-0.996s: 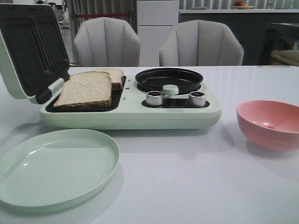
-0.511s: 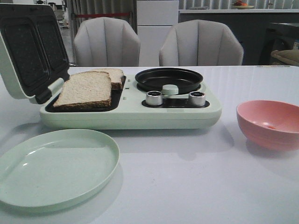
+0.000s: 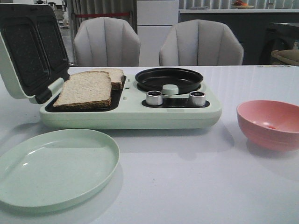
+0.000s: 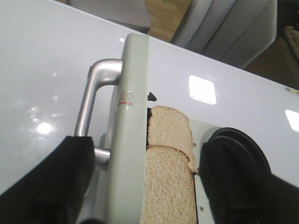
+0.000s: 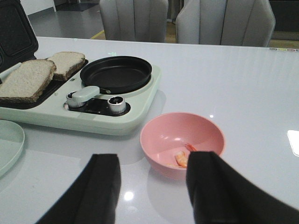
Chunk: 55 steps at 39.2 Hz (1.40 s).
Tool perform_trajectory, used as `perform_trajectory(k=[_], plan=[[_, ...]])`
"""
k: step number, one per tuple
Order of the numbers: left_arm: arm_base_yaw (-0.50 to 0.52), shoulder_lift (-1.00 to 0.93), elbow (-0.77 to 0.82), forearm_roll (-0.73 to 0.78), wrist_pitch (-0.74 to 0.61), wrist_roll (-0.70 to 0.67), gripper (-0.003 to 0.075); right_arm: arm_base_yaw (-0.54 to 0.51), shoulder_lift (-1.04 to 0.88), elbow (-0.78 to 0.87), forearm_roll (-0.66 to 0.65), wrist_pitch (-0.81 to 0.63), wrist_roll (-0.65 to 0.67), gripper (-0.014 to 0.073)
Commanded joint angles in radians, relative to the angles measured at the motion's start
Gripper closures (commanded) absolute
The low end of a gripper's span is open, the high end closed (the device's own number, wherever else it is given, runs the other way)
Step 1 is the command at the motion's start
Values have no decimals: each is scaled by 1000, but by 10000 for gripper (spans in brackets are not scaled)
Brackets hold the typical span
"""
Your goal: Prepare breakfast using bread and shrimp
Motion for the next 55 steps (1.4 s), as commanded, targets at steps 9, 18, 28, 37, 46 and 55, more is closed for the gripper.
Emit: perform_trajectory(k=[9, 18, 28, 37, 46, 55], plan=[[156, 159, -91, -407, 118, 302, 195, -3, 9, -27, 9, -75, -1, 159], [187, 285, -109, -463, 150, 327, 325, -3, 9, -27, 9, -75, -1, 159], [187, 371, -109, -517, 151, 373, 339, -3, 9, -27, 9, -75, -1, 159], [187, 397, -109, -689, 224, 493, 396, -3, 9, -27, 9, -75, -1, 159], [154, 397, -109, -870, 356, 622, 496, -3, 9, -27, 9, -75, -1, 159], [19, 409, -109, -812, 363, 667, 496, -3, 9, -27, 9, -75, -1, 159]])
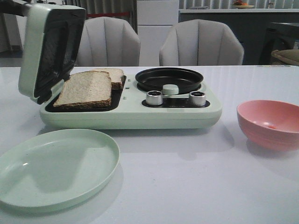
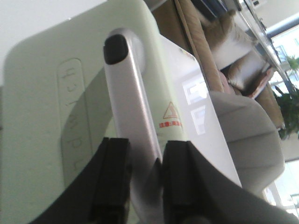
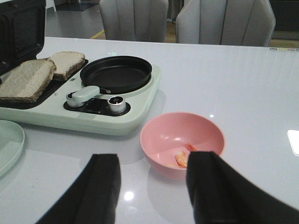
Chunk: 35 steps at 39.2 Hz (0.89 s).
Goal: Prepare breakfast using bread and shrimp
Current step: 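Push the sandwich maker lid down over the bread with the left gripper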
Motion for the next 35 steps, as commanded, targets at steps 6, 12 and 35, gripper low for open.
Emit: perform_trajectory(k=[6, 12, 35], plan=[[-194, 10, -31, 50, 7, 57, 496, -3, 9, -27, 9, -75, -1, 159], [-317, 70, -31, 198, -65, 55, 495, -3, 9, -27, 9, -75, -1, 159], [-358, 5, -57, 494, -104, -47, 494, -3, 9, -27, 9, -75, -1, 159]])
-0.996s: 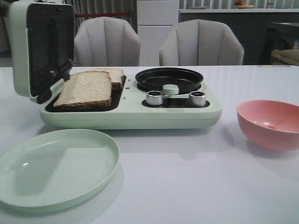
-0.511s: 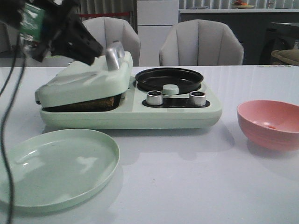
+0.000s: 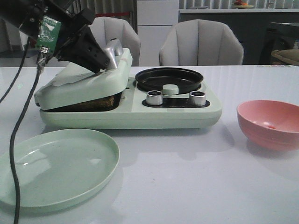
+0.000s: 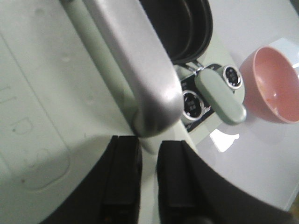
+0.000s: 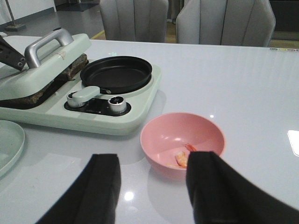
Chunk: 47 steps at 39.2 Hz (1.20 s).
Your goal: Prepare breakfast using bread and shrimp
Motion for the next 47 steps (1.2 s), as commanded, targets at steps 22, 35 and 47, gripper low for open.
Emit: perform_trajectory(k=[22, 35, 47], plan=[[2, -486, -130, 997, 38, -666, 494, -3, 11, -27, 9, -77, -1, 159], [1, -814, 150, 924, -135, -666, 494, -3, 11, -27, 9, -77, -1, 159], [-27, -1192, 564, 877, -523, -666, 494, -3, 11, -27, 9, -77, -1, 159]])
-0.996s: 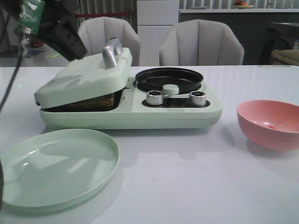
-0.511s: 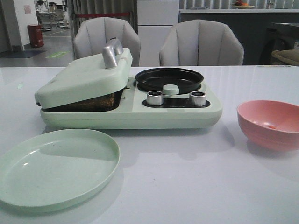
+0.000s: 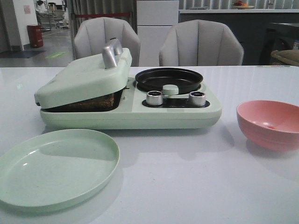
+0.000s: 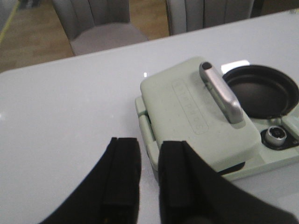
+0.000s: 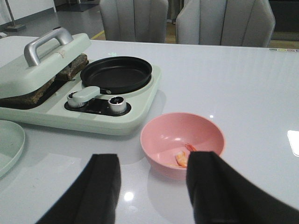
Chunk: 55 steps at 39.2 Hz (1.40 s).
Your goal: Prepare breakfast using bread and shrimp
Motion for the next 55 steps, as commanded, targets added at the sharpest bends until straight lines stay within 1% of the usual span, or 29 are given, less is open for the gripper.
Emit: perform_trajectory(k=[1, 5, 8, 12, 19, 24, 26, 29, 33, 36, 50, 55], plan=[[-36, -115, 91, -20, -192, -10, 494, -3, 11, -27, 9, -77, -1, 159], [-85, -222, 191, -20, -212, -10, 494, -3, 11, -27, 9, -77, -1, 159], [-124, -292, 257, -20, -189, -10, 494, -3, 11, -27, 9, -77, -1, 159], [-151, -387, 347, -12, -162, -10, 494, -3, 11, -27, 9, -77, -1, 159], [-158, -544, 496, -12, -183, -10, 494, -3, 11, -27, 9, -77, -1, 159], [-158, -637, 567, -12, -207, -10, 494, -3, 11, -27, 9, -77, -1, 159], [-158, -666, 587, -12, -241, -10, 494, -3, 11, -27, 2, -85, -4, 159], [-158, -684, 606, -12, -289, -10, 494, -3, 11, -27, 0, -106, -5, 159], [-158, -684, 620, -12, -313, -10, 494, -3, 11, -27, 0, -127, -5, 159], [-158, -684, 622, -12, -313, -10, 494, -3, 11, -27, 0, -149, -5, 159], [-158, -684, 622, -12, -315, -10, 494, -3, 11, -27, 11, -165, -5, 159], [-158, -684, 622, -12, -317, -10, 494, -3, 65, -66, 11, -144, -5, 159]])
